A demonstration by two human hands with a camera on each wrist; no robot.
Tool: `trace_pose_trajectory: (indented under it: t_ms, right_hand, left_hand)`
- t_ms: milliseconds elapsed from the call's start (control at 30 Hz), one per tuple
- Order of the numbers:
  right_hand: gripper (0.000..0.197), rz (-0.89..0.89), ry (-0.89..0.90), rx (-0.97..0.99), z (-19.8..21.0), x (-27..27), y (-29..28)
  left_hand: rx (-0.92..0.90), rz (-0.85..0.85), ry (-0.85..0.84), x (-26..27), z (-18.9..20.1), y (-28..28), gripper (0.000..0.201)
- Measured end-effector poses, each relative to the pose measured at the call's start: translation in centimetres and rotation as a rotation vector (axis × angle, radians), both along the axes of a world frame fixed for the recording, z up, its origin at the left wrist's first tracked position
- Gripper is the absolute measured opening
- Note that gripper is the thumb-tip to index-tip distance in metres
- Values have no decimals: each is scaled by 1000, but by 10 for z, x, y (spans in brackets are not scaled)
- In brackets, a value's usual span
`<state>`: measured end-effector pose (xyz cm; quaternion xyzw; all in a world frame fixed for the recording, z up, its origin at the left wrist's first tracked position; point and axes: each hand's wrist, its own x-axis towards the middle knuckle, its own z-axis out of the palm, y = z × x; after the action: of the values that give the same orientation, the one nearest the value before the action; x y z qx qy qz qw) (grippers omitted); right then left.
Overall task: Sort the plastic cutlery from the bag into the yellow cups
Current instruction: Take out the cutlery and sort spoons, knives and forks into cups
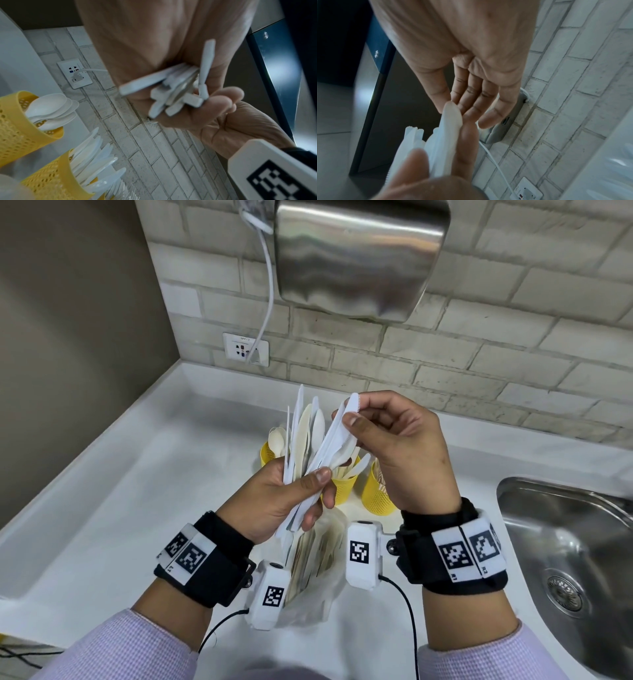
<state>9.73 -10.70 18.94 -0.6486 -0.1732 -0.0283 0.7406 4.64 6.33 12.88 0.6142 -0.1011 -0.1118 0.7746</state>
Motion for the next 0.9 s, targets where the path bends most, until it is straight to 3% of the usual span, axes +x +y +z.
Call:
trace_pose_trajectory:
  t_ms: [267, 367, 400, 467, 633, 900]
  right_hand:
    - [15, -82, 86, 192, 7, 4, 3]
    - [17, -143, 83, 271, 9, 4, 3]
    - [22, -142, 88, 292, 9, 4, 2]
    - [32, -87, 134, 286, 8, 4, 1]
    - [25, 125, 260, 54, 1, -3, -5]
    - [17, 7, 227, 229, 4, 0, -11]
  left_hand:
    - [-10, -9, -14, -2, 0, -1, 46]
    - [-10, -32, -19, -2, 1, -1, 19]
    - [-4, -35, -26, -3, 2, -1, 21]
    - [3, -42, -28, -3, 2, -1, 26]
    - [-10, -45, -41, -5, 5, 1, 18]
    - [-20, -57, -30, -6, 4, 0, 21]
